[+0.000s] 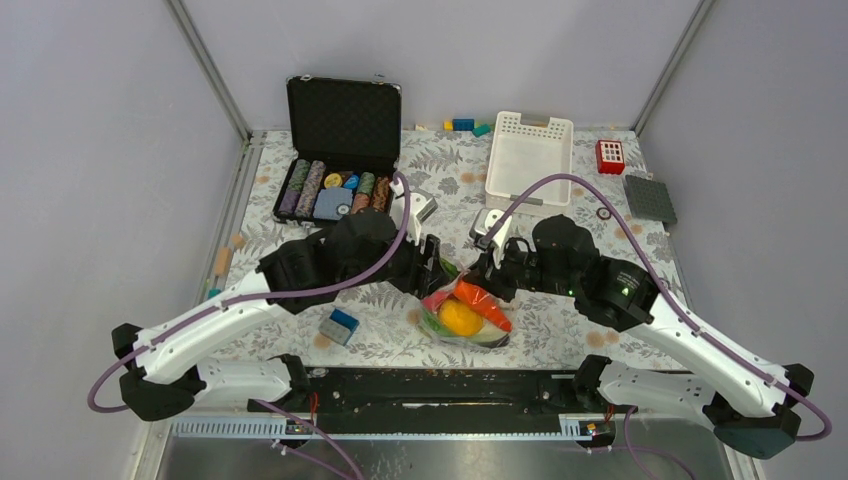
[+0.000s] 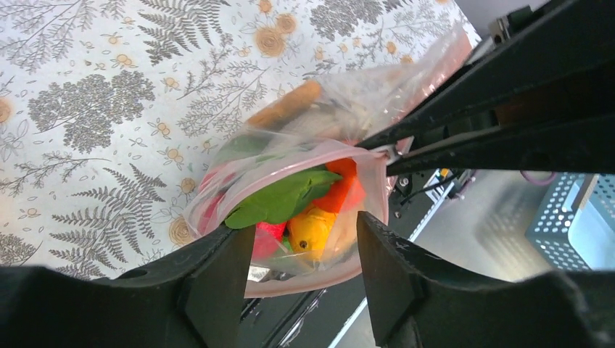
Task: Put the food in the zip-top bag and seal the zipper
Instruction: Adjust the zipper food storage bag at the center of the board.
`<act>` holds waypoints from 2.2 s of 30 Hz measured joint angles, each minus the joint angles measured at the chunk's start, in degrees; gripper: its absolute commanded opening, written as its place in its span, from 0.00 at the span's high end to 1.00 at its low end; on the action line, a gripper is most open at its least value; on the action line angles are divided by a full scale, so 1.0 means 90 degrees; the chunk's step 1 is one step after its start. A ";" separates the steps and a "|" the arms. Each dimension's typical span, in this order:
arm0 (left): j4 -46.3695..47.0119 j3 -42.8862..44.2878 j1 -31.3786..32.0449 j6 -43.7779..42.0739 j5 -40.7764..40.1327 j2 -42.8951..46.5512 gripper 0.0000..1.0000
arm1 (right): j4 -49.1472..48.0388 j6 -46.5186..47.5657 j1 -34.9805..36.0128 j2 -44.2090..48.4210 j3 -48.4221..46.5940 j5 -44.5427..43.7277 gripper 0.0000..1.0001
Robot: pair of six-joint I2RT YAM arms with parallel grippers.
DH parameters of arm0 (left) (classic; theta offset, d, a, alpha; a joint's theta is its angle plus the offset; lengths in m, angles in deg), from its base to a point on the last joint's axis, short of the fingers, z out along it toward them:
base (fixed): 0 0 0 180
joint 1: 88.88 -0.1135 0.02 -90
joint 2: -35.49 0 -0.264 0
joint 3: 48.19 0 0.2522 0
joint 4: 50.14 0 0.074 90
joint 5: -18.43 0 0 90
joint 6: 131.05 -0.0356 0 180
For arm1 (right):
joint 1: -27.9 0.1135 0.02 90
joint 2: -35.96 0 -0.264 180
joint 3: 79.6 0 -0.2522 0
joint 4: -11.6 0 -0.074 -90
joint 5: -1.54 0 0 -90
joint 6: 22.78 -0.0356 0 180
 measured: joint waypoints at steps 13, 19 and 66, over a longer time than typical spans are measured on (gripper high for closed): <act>0.0236 0.0000 0.0000 0.0500 -0.0605 -0.0454 0.53 | -0.0318 -0.0095 0.0000 0.0138 0.0231 0.0063 1.00; 0.0209 0.0019 0.0000 0.0554 -0.0823 -0.0721 0.55 | -0.0678 -0.0287 0.0000 0.0214 0.0466 0.0056 1.00; -0.0384 0.0051 -0.0041 -0.1071 -0.0663 0.0971 0.01 | -0.1122 -0.0843 0.0000 0.0777 0.1069 0.0017 1.00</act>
